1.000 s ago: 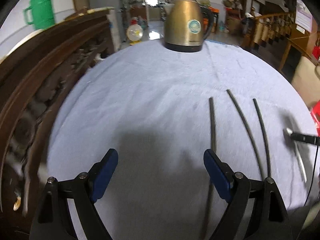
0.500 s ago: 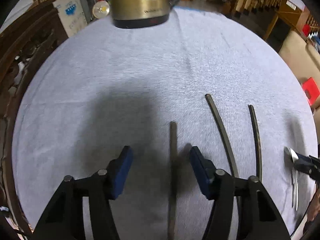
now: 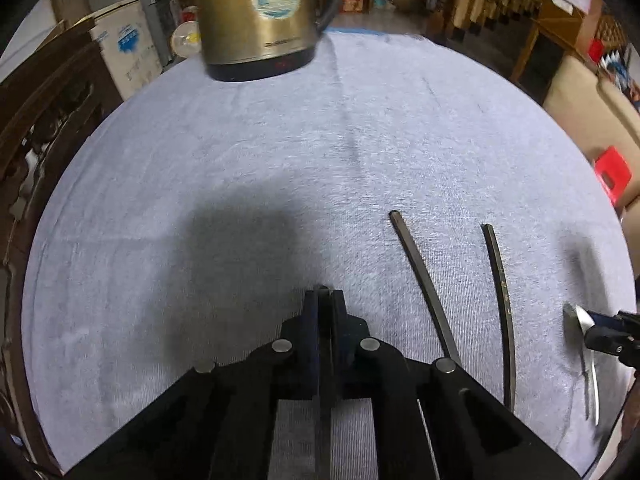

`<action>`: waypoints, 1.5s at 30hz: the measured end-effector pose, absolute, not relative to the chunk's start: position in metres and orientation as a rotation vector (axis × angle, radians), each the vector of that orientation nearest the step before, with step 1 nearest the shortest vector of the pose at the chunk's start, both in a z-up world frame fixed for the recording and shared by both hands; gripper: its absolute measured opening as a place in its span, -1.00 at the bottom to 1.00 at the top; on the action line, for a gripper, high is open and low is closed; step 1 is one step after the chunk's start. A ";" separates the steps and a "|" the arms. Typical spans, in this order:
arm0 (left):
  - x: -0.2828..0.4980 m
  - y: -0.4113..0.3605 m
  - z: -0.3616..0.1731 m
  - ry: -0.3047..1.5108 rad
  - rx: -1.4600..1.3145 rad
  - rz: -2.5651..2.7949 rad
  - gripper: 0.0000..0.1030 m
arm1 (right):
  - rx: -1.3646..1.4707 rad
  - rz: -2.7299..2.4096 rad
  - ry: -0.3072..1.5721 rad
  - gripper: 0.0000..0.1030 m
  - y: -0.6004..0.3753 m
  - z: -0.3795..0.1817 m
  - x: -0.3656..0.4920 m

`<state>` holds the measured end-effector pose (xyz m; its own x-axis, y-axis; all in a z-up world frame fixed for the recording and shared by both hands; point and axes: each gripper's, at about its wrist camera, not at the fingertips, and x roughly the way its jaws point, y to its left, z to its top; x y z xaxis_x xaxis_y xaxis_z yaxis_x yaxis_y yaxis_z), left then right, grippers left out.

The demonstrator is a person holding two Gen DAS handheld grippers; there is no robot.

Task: Organize utensils
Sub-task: 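Grasp the white spoon with the right tool while the left tool grasps a chopstick, then lift the spoon and chopstick and lower both into the grey metal cup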

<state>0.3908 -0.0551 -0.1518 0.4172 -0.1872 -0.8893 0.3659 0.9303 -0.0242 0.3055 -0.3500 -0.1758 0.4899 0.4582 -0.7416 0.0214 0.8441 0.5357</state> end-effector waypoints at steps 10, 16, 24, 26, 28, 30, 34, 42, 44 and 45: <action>0.343 0.006 -0.086 0.854 -0.034 -0.305 -0.89 | 0.662 0.238 0.825 -0.38 -0.368 -0.151 0.261; 0.287 0.033 -0.044 0.697 -0.110 -0.279 -0.89 | 0.696 0.220 0.637 -0.38 -0.364 -0.130 0.213; 0.216 0.048 -0.014 0.533 -0.172 -0.284 -0.89 | 0.680 0.249 0.445 -0.38 -0.339 -0.097 0.155; 0.194 0.050 -0.004 0.485 -0.172 -0.291 -0.89 | 0.674 0.264 0.391 -0.38 -0.331 -0.086 0.143; 0.179 0.051 0.005 0.443 -0.170 -0.300 -0.89 | 0.664 0.286 0.331 -0.38 -0.323 -0.075 0.127; 0.166 0.052 0.014 0.408 -0.172 -0.309 -0.89 | 0.655 0.304 0.285 -0.38 -0.316 -0.065 0.116; 0.148 0.056 0.030 0.357 -0.183 -0.324 -0.89 | 0.624 0.333 0.202 -0.38 -0.297 -0.046 0.101; 0.122 0.073 0.055 0.287 -0.215 -0.328 -0.89 | 0.544 0.378 0.134 -0.38 -0.253 -0.022 0.100; 0.118 0.074 0.061 0.272 -0.210 -0.337 -0.89 | 0.507 0.378 0.125 -0.38 -0.237 -0.020 0.102; 0.116 0.074 0.063 0.267 -0.207 -0.338 -0.89 | 0.478 0.370 0.117 -0.38 -0.227 -0.019 0.104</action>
<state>0.1162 0.0744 0.0630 0.9089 -0.3525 -0.2230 0.2982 0.9229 -0.2435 0.1043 -0.2266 -0.0191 0.9269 0.3745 -0.0243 -0.3202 0.8231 0.4690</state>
